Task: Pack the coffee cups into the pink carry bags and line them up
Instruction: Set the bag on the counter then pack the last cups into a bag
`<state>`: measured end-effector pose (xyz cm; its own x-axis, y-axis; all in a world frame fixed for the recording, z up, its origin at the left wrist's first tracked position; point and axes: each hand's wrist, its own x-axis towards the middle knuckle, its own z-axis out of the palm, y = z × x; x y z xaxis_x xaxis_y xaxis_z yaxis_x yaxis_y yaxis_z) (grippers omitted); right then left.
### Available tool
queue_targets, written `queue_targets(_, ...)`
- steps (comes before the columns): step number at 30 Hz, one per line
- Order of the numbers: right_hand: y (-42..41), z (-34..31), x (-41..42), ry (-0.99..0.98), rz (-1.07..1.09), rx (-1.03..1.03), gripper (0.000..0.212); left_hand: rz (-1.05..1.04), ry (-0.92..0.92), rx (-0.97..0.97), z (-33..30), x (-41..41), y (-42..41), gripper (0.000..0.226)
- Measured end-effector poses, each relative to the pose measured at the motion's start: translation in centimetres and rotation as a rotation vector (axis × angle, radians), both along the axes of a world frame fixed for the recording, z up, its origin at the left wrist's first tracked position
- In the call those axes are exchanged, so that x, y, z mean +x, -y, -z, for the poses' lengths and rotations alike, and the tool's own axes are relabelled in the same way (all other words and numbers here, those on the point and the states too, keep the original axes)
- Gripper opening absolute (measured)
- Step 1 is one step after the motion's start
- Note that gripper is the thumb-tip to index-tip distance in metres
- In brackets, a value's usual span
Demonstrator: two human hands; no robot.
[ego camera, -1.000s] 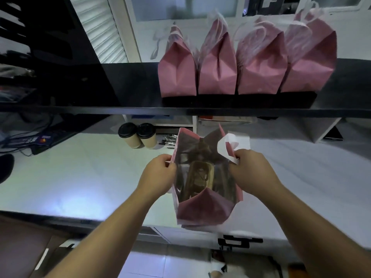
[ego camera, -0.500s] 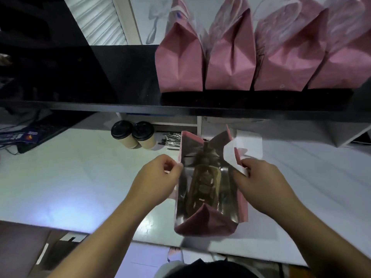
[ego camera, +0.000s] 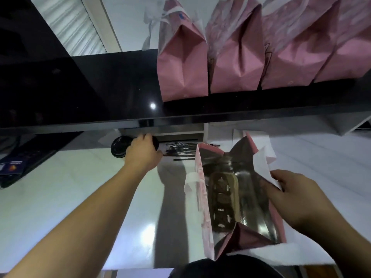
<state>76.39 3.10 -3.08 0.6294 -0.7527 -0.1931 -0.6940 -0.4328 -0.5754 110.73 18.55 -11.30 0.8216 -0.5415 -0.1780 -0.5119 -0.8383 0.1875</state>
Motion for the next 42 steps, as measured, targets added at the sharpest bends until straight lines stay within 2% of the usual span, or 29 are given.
queue_targets(3,-0.5,-0.2,0.1,0.013,0.003,0.004,0.064,-0.007,-0.007,0.099,1.3,1.4,0.3,0.075)
queue_targets(5,-0.6,-0.3,0.0,0.030,-0.001,-0.001,0.070,-0.001,-0.024,0.141,2.1,2.2,0.4,0.081)
queue_targets(7,-0.6,-0.4,-0.1,0.035,-0.007,0.006,0.068,0.007,-0.015,0.148,2.7,2.7,0.4,0.080)
queue_targets(14,-0.6,0.0,0.0,-0.006,-0.029,-0.007,0.038,0.007,0.025,0.120,1.5,1.2,0.4,0.073)
queue_targets(17,0.0,0.3,0.1,-0.048,-0.036,0.010,0.032,0.048,-0.036,-0.028,-0.7,-1.9,-0.8,0.076)
queue_targets(20,0.3,0.4,-0.1,-0.075,-0.040,0.031,0.020,0.098,-0.091,-0.179,-4.0,-5.5,-2.8,0.091)
queue_targets(23,0.3,0.0,-0.1,-0.066,-0.056,0.031,0.034,0.173,-0.001,-0.313,-7.5,-7.9,-4.2,0.087)
queue_targets(26,0.4,-0.5,-0.1,-0.059,-0.086,0.061,0.033,0.247,0.075,-0.461,-11.0,-9.5,-4.4,0.086)
queue_targets(30,0.6,-0.7,-0.2,-0.027,-0.096,0.059,0.037,0.403,-0.024,-0.560,-14.7,-12.4,-2.7,0.088)
queue_targets(32,0.8,-0.7,-0.5,-0.005,-0.098,0.036,0.039,0.516,-0.070,-0.492,-15.2,-13.5,-1.3,0.089)
queue_targets(36,1.3,-0.5,-1.0,0.028,-0.093,0.009,0.042,0.750,-0.060,-0.216,-13.1,-15.4,2.2,0.086)
queue_targets(39,1.4,-0.3,-1.1,0.005,-0.111,0.001,0.040,0.806,0.018,-0.007,-9.6,-16.7,5.1,0.086)
queue_targets(42,1.6,0.1,-1.3,0.026,-0.120,-0.005,0.044,0.803,0.028,0.118,-6.4,-17.1,7.6,0.076)
